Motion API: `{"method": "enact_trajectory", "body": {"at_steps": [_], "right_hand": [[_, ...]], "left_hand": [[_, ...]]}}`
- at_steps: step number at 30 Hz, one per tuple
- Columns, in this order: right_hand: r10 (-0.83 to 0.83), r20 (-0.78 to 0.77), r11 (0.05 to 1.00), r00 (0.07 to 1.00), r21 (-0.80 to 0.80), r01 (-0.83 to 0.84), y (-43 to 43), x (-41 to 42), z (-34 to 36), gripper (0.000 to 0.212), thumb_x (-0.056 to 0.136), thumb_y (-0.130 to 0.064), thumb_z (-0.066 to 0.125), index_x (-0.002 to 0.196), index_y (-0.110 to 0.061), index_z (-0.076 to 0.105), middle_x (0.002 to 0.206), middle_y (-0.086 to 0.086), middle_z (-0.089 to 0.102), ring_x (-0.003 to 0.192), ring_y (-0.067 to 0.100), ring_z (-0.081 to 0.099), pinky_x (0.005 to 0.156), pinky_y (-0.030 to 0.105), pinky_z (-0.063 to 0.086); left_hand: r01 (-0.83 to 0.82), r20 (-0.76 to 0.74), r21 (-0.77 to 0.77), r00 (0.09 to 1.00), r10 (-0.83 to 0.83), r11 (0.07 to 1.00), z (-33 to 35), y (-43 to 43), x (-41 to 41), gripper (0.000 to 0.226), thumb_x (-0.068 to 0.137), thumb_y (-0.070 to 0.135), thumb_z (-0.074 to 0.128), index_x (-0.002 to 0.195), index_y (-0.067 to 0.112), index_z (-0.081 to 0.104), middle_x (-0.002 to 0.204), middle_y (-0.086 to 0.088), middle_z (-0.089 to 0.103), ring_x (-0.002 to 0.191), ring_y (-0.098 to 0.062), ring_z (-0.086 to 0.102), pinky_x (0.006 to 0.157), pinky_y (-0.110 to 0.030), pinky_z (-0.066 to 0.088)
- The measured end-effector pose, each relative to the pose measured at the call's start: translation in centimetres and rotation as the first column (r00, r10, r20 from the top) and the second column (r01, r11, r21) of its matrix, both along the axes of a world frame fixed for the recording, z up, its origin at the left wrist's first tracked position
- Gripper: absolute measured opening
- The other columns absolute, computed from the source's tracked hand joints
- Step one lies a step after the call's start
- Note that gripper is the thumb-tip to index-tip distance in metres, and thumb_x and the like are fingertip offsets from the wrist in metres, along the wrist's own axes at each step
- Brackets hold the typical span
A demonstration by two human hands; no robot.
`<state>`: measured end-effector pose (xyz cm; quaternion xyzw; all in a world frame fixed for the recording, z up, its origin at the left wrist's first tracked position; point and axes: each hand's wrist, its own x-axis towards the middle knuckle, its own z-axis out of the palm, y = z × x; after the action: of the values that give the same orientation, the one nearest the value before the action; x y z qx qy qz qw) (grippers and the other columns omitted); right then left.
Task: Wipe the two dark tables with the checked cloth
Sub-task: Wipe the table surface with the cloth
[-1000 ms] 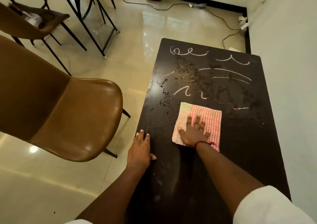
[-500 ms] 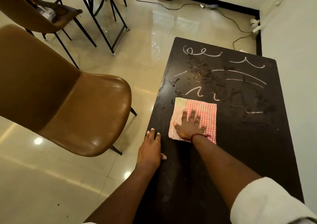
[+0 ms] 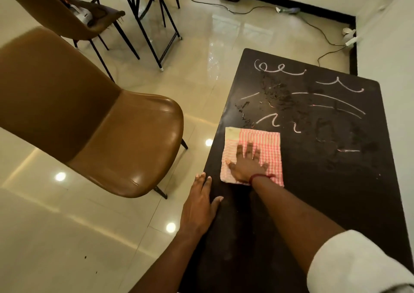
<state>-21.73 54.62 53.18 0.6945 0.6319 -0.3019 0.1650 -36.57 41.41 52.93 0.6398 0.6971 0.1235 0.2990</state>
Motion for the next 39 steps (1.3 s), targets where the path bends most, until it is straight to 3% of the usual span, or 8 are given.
{"method": "enact_trajectory", "body": {"at_steps": [5,12,19,25,28,34,36,39], "right_hand": [[-0.103,0.038,0.993,0.994,0.054,0.101,-1.8,0.8,-0.3,0.076,0.094,-0.057,0.029,0.151,-0.024,-0.01,0.156,0.009,-0.026,0.144,0.037,-0.019,0.11,0.069,0.004],[0.094,-0.01,0.995,0.996,0.033,-0.094,-2.0,-4.3,-0.7,0.077,0.094,-0.058,0.032,0.149,-0.03,-0.014,0.155,0.007,-0.03,0.142,0.037,-0.023,0.107,0.07,-0.001],[-0.012,0.002,0.999,1.0,0.049,0.012,0.2,-2.9,0.0,0.072,0.096,-0.052,0.033,0.15,-0.031,-0.008,0.157,0.005,-0.025,0.144,0.034,-0.019,0.11,0.069,0.005],[0.15,0.006,0.987,0.989,0.049,-0.15,-3.3,-5.6,0.2,0.071,0.096,-0.052,0.032,0.151,-0.029,-0.006,0.157,0.008,-0.025,0.144,0.037,-0.02,0.109,0.069,0.003],[0.172,-0.021,0.985,0.985,0.031,-0.172,-0.8,-5.6,0.5,0.073,0.095,-0.054,0.034,0.15,-0.032,-0.008,0.157,0.004,-0.026,0.144,0.034,-0.02,0.109,0.07,0.003],[0.003,-0.033,0.998,0.999,0.065,-0.001,2.6,-0.5,0.6,0.071,0.095,-0.054,0.034,0.15,-0.034,-0.006,0.158,0.001,-0.022,0.145,0.031,-0.016,0.109,0.069,0.005],[-0.067,-0.016,0.994,0.998,0.084,0.068,1.0,2.1,0.4,0.07,0.095,-0.055,0.032,0.15,-0.033,-0.006,0.159,0.002,-0.021,0.146,0.032,-0.015,0.109,0.069,0.006],[-0.048,0.023,0.992,0.999,0.115,0.045,-3.1,2.3,-0.3,0.069,0.095,-0.053,0.03,0.15,-0.031,-0.005,0.158,0.005,-0.021,0.145,0.035,-0.016,0.109,0.07,0.006]], "left_hand": [[0.059,0.018,-0.047,0.998,-0.058,0.997,-0.2,-0.6,-1.5,0.061,0.098,0.047,0.045,0.15,0.017,0.033,0.161,0.001,0.021,0.147,-0.014,0.018,0.117,-0.024,0.017],[0.11,-0.031,-0.035,0.993,-0.111,0.993,0.4,0.2,-1.7,0.066,0.095,0.04,0.056,0.15,0.014,0.03,0.158,-0.002,0.027,0.144,-0.018,0.026,0.116,-0.025,0.022],[0.087,-0.01,-0.042,0.996,-0.088,0.995,0.5,0.0,-1.0,0.065,0.096,0.026,0.057,0.151,0.01,0.027,0.16,-0.004,0.02,0.146,-0.018,0.021,0.114,-0.021,0.022],[0.038,0.024,-0.031,0.999,-0.037,0.999,1.0,-0.1,-0.5,0.06,0.089,0.016,0.064,0.144,0.015,0.043,0.151,0.002,0.039,0.134,-0.016,0.039,0.108,-0.023,0.035],[0.039,0.017,-0.046,0.999,-0.038,0.998,1.0,0.0,-0.6,0.063,0.089,0.017,0.063,0.147,0.016,0.039,0.154,0.002,0.035,0.139,-0.016,0.035,0.11,-0.022,0.032],[0.048,-0.023,-0.097,0.998,-0.051,0.994,0.7,0.5,-0.5,0.064,0.093,0.02,0.062,0.149,0.013,0.034,0.158,0.0,0.026,0.143,-0.016,0.029,0.112,-0.02,0.029],[0.043,-0.033,-0.1,0.998,-0.046,0.994,0.7,0.7,-0.4,0.064,0.092,0.021,0.063,0.149,0.013,0.035,0.157,0.0,0.028,0.142,-0.016,0.031,0.112,-0.022,0.031],[0.02,-0.043,-0.114,0.999,-0.025,0.993,0.8,0.8,-0.4,0.064,0.09,0.022,0.065,0.148,0.014,0.037,0.156,0.001,0.029,0.142,-0.016,0.031,0.113,-0.025,0.03]]}}
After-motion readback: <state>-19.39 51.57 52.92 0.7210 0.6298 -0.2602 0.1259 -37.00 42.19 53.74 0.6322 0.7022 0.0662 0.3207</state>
